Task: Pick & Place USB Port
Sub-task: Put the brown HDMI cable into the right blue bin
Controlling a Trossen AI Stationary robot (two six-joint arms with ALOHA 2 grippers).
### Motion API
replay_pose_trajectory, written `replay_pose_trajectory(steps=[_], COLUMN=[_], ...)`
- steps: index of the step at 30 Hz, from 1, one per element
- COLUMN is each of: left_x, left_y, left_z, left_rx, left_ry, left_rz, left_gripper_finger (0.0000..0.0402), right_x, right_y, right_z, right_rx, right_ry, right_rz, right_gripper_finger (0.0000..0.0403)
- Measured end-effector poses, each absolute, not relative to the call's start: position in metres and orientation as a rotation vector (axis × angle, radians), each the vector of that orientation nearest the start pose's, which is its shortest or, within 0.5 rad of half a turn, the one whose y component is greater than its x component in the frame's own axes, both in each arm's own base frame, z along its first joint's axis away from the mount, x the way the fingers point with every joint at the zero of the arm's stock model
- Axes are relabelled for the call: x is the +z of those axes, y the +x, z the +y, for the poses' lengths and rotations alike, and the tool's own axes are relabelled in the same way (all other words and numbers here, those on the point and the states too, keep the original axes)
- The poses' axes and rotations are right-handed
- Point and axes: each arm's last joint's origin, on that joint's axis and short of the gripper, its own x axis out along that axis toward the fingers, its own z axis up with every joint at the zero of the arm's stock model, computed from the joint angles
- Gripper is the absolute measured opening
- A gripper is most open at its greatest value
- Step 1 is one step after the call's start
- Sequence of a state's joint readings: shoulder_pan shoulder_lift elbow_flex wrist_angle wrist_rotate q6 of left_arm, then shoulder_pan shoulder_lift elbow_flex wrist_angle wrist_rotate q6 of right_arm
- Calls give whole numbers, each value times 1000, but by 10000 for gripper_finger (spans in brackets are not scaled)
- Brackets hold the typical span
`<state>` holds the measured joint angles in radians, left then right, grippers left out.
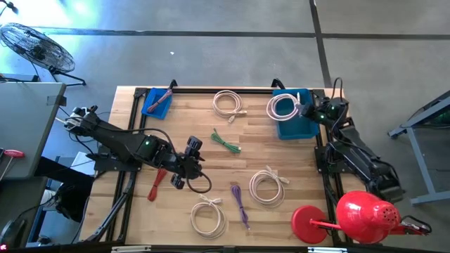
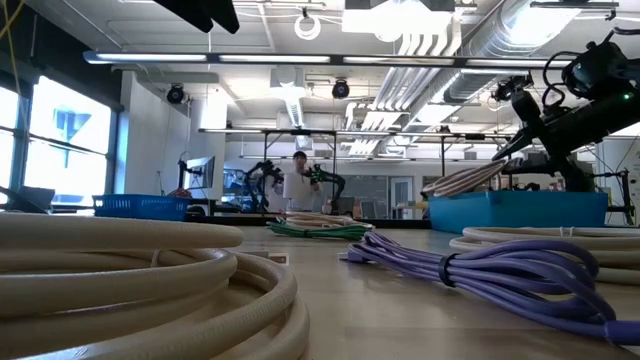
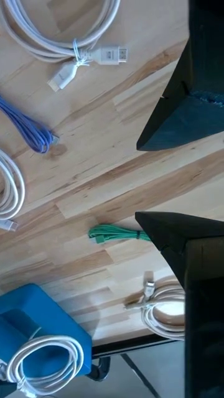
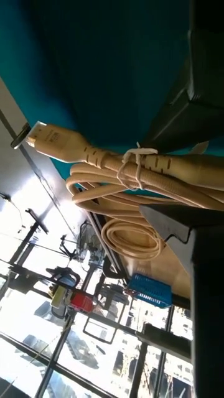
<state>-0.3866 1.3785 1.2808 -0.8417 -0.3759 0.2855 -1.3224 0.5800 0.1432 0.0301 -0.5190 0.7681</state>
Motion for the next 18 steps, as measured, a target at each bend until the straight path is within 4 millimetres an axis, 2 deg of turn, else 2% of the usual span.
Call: replay_pose_trajectory(steps=[10,13,18], left_x=[322,322,322], left_y=[259,259,259], left_z=[-94,-94,-94], left_rx=[-134,-133,-131], left_ry=[616,617,617], left_rz=[871,871,869], left_gripper_finger=[163,163,163], right_x=[162,171,200], right_y=[38,38,37], right_z=[-125,-125,-120], right_rx=[-877,-874,-958], right_ry=[1040,1036,970], right_rz=[-36,5,167], right_gripper_finger=[132,133,133])
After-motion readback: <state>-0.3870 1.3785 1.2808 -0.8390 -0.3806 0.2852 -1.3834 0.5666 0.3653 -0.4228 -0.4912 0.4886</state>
